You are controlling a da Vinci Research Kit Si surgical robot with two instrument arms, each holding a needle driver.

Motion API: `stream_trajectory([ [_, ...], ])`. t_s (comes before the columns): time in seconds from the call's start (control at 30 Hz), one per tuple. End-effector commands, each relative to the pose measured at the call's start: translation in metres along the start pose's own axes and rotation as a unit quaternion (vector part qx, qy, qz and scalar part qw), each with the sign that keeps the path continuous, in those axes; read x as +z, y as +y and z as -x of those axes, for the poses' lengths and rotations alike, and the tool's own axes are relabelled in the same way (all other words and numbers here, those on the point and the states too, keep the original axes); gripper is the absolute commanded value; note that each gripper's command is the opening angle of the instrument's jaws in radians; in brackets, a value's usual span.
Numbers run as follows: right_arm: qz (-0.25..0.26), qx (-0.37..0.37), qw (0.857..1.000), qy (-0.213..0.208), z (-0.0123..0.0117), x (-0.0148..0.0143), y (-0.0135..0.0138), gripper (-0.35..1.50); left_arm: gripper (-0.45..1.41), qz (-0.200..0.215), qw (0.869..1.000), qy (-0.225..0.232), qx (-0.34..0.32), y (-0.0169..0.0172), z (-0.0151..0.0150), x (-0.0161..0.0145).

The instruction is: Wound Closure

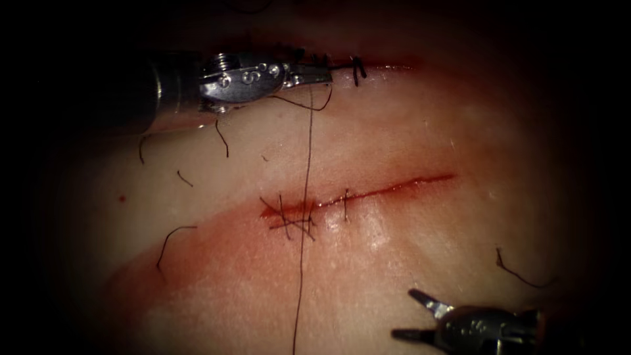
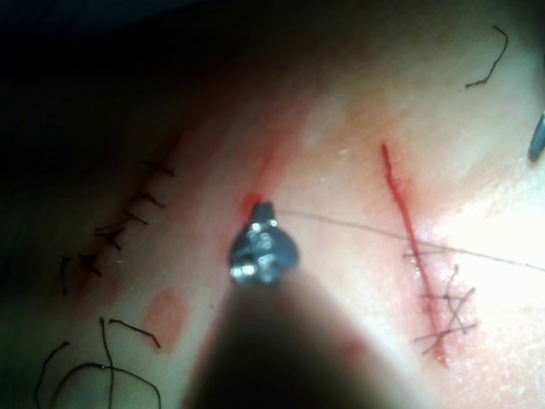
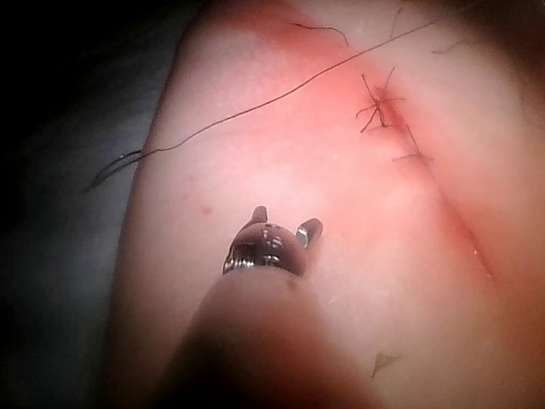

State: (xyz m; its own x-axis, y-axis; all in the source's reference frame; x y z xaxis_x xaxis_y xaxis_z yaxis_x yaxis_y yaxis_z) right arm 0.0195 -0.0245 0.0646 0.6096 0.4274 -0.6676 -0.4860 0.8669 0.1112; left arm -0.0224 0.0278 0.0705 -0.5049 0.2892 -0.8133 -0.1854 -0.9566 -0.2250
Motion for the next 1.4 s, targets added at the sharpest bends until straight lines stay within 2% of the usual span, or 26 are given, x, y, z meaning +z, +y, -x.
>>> stream_trajectory([
  [0.03,-0.001,0.001,1.000,-0.001,0.0003,0.0007,-0.0012,1.48,-0.45,-0.001,1.000,0.004,-0.002,-0.0008,-0.0002,0.0015],
  [0.23,-0.004,0.001,1.000,0.001,0.0003,0.0006,-0.0012,1.48,-0.45,-0.036,0.999,0.024,-0.012,-0.0054,-0.0018,0.0046],
  [0.37,-0.004,0.001,1.000,0.001,0.0003,0.0006,-0.0013,1.48,-0.45,-0.053,0.998,0.034,-0.023,-0.0084,-0.0028,0.0055],
  [0.4,-0.004,0.004,1.000,0.001,0.0003,0.0007,-0.0014,1.48,-0.40,-0.055,0.998,0.034,-0.026,-0.0090,-0.0030,0.0057],
  [0.43,-0.003,0.004,1.000,0.001,0.0003,0.0007,-0.0014,1.48,-0.16,-0.057,0.997,0.035,-0.028,-0.0096,-0.0032,0.0059],
  [0.5,-0.003,0.004,1.000,0.001,0.0002,0.0008,-0.0015,1.48,0.19,-0.059,0.997,0.038,-0.027,-0.0099,-0.0033,0.0060],
  [0.53,-0.003,0.004,1.000,0.001,0.0002,0.0008,-0.0016,1.48,0.46,-0.061,0.996,0.037,-0.047,-0.0099,-0.0032,0.0061],
  [0.6,-0.003,0.003,1.000,0.001,0.0003,0.0008,-0.0016,1.48,0.88,-0.065,0.994,0.034,-0.086,-0.0098,-0.0031,0.0060],
  [0.67,-0.003,0.003,1.000,0.001,0.0003,0.0009,-0.0016,1.48,1.13,-0.073,0.991,0.027,-0.109,-0.0095,-0.0028,0.0057],
  [0.83,-0.002,0.003,1.000,0.002,0.0003,0.0009,-0.0017,1.48,1.33,-0.072,0.991,0.021,-0.115,-0.0087,-0.0019,0.0036],
  [1.03,-0.004,0.002,1.000,0.001,0.0004,0.0009,-0.0019,1.48,1.33,-0.057,0.993,0.014,-0.104,-0.0069,0.0005,-0.0013],
  [1.17,-0.004,0.006,1.000,0.001,0.0002,0.0010,-0.0018,1.48,1.33,-0.062,0.996,-0.025,-0.066,-0.0041,0.0032,-0.0046],
  [1.3,-0.007,0.008,1.000,0.001,-0.0004,0.0012,-0.0018,1.48,1.33,-0.055,0.994,-0.087,-0.032,-0.0006,0.0067,-0.0070],
  [1.4,-0.011,0.013,1.000,0.003,-0.0009,0.0015,-0.0020,1.48,1.33,-0.056,0.994,-0.093,-0.019,0.0014,0.0092,-0.0084],
])
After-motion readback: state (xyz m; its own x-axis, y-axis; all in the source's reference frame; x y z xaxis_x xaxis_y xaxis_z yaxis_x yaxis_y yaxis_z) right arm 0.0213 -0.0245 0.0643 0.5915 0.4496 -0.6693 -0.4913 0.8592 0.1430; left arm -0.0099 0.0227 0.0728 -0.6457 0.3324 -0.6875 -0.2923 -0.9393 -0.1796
